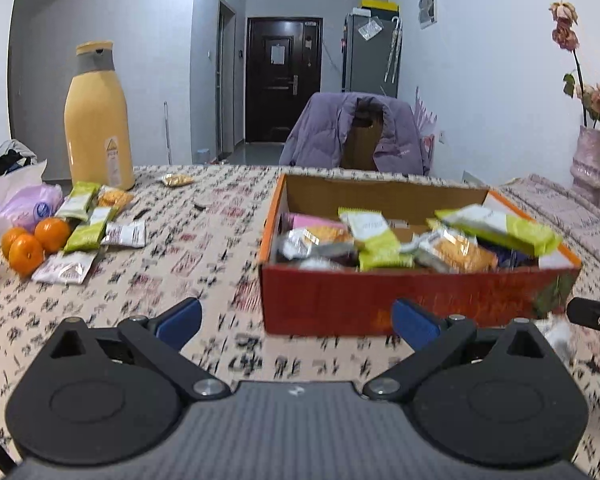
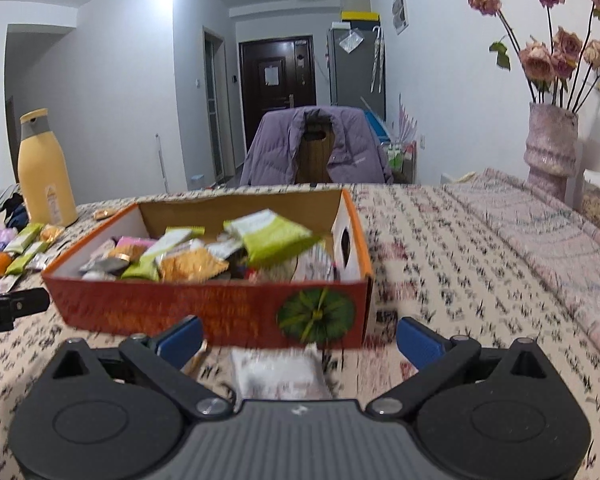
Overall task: Organize snacks
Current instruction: 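Withdraw both grippers from the box toward the loose white packets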
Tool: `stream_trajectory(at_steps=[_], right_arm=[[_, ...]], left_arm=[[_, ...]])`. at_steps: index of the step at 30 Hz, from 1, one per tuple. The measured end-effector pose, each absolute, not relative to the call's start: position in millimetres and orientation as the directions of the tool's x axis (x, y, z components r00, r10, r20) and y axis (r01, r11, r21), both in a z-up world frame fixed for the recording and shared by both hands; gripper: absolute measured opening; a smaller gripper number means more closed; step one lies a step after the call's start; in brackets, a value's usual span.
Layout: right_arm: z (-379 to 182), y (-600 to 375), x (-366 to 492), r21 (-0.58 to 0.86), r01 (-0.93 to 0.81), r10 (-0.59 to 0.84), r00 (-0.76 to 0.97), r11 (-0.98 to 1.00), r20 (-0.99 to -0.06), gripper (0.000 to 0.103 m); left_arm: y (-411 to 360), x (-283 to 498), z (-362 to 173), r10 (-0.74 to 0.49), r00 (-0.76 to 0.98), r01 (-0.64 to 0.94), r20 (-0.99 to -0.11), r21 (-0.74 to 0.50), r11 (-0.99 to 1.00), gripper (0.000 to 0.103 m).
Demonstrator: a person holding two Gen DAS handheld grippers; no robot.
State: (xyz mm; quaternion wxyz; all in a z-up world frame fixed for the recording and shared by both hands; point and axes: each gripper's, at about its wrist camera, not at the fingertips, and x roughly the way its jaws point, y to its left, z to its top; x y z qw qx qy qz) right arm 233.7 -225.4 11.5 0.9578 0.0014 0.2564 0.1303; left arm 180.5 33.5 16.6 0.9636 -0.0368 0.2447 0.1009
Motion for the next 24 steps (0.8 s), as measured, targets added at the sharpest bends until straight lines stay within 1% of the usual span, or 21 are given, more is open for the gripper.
stream_trajectory(at_steps=[7,10,24], right_arm=[[-3,-229,222,0.082,-0.257,0.262,0.813,0.963,-0.521,0.103],[-9,-231,220,0.094,-0.263,0.272,0.802,0.96,-0.533,0.103],[-16,-226,221,0.067,-0.272,0.261,0.781,0.96,-0.568,0.103]], left_arm=[[36,174,-7,0.161,0.838,-0.203,-0.522,-0.024,0.979,0.103],[39,177,-16,0.123,0.823,-0.186,-0.554,-0.058,0.981,0.103],[38,173,-15,0.116,0.835,-0.177,-0.538,-0.064,0.982,0.103]])
